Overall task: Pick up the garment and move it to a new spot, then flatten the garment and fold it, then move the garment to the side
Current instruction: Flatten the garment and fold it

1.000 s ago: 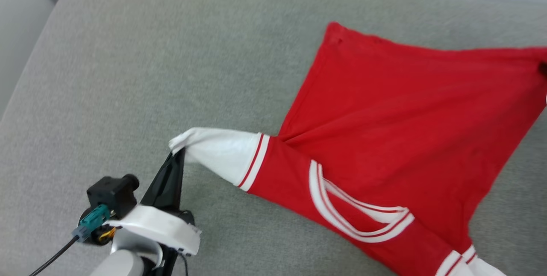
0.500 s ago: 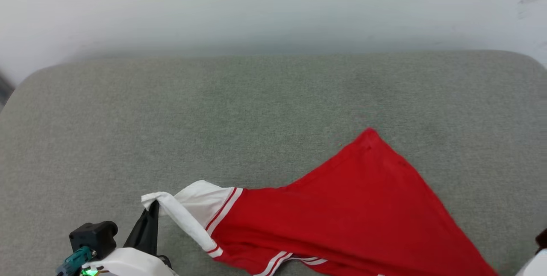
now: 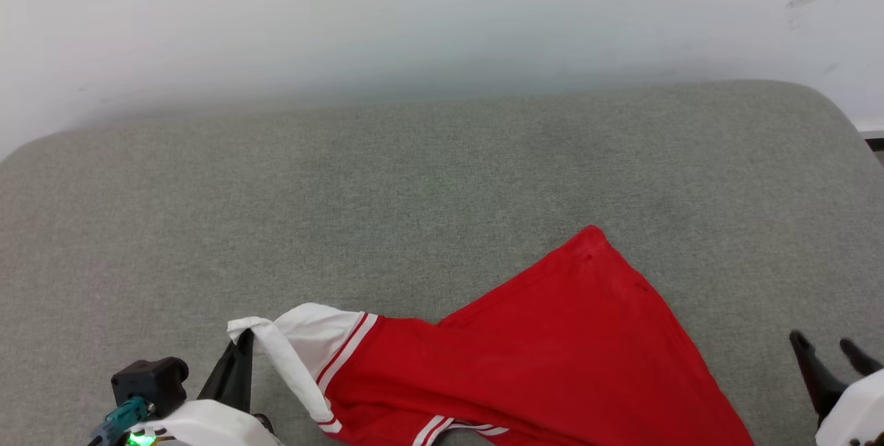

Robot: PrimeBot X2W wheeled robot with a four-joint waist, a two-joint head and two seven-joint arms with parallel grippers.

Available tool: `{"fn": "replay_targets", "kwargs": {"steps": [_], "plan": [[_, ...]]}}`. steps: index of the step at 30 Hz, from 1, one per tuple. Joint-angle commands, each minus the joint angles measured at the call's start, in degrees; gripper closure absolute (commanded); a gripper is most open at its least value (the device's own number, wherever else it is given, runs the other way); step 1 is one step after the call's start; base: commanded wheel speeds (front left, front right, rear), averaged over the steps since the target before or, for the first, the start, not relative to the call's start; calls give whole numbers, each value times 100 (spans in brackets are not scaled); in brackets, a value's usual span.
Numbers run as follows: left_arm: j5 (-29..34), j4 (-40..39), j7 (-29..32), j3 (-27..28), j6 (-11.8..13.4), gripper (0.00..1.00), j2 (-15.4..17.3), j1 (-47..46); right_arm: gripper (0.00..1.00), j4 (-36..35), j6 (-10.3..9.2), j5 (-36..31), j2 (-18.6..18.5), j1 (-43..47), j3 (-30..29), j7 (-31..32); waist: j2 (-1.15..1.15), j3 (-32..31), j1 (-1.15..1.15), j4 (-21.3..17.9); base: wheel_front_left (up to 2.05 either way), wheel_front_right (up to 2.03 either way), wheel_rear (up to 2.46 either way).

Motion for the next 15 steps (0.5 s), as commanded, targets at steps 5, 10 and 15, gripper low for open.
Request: {"fn": "replay_targets", "kwargs": {"steps": [5,10,15], "plan": [[72,-93,-22,-8,-13,100,-16,-233,0,297,-2,73,-162,-713,91,-1150,0,199,1,127,0,0,0],[160,-203,-34,-26,-54,100,-34,-486,0,587,-2,265,-444,-1487,350,-1163,0,547,1,306,0,0,0],[279,-279,-40,-84,-127,100,-87,-833,0,861,-2,384,-811,-2330,826,-205,0,987,1,521,0,0,0]]}}
